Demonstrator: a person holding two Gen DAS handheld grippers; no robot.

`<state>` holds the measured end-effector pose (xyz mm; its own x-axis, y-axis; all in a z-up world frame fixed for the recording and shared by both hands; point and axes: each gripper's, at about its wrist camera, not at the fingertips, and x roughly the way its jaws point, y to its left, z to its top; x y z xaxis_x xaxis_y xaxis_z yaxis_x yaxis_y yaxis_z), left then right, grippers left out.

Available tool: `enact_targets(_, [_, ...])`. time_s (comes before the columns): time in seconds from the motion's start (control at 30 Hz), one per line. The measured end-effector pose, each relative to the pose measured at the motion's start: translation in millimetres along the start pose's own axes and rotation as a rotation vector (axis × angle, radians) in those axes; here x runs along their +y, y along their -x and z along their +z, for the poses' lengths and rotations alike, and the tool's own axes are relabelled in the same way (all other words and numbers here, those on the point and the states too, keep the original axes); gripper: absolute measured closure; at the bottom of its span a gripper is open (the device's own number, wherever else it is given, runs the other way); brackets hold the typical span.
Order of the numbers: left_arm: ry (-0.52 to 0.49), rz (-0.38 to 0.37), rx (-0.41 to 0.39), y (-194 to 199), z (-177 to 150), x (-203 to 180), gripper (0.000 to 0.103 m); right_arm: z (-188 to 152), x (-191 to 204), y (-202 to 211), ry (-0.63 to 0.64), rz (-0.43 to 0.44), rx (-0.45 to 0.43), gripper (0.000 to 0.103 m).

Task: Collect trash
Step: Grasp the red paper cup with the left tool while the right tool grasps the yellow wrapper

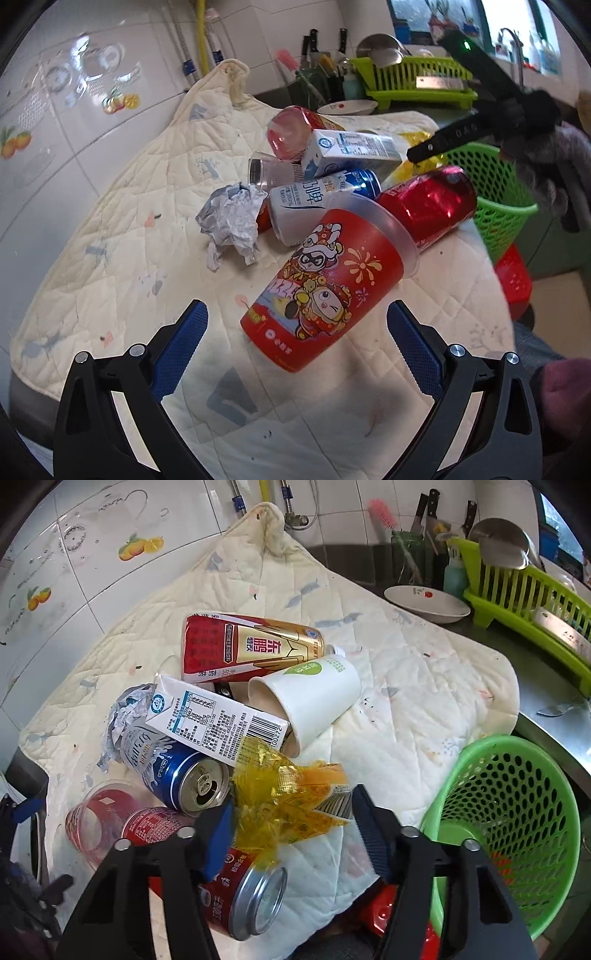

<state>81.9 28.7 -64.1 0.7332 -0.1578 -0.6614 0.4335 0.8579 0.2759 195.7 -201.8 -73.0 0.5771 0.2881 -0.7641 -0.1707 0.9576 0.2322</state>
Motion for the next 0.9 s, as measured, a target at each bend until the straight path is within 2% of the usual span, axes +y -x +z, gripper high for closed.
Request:
enact_targets(0.07, [-0.04, -0.012, -0.003, -5.2, 2.8, -4.6, 0.007, 0.2, -1.0, -0.2, 0.0, 0.0, 0.001, 0.053])
enact_targets(0.17, [-0.061, -0.044, -0.006, -12.8, 6.9, -5.4, 0.007, 0.4, -2.1, 0.5, -0.006, 0.017, 0.006, 0.065])
enact_targets(0.43, [-0.174, -0.119, -0.021, -27.1, 14.6, -10.2, 0.007, -0.8, -6.9, 3.5, -0.025, 0.03, 0.0, 0.078])
enact_targets(0.73, [-0.226, -0.166, -0.009, -42.8, 14.1, -12.7, 0.008, -2.7, -6.9, 19.3, -0.03, 0.041, -0.033, 0.08])
enact_targets(0.8, [-0.232, -0.175, -0.013, -43.1, 13.1, -14.4, 0.019, -4.4, -9.3, 24.9, -0.034, 0.036, -0.042, 0.08])
enact_targets(0.9, [-0.235, -0.167, -0.017, -43.9, 11.9, -17.3, 0.021, -6.7, -14.1, 31.2, -0.044, 0.028, -0.054, 0.081])
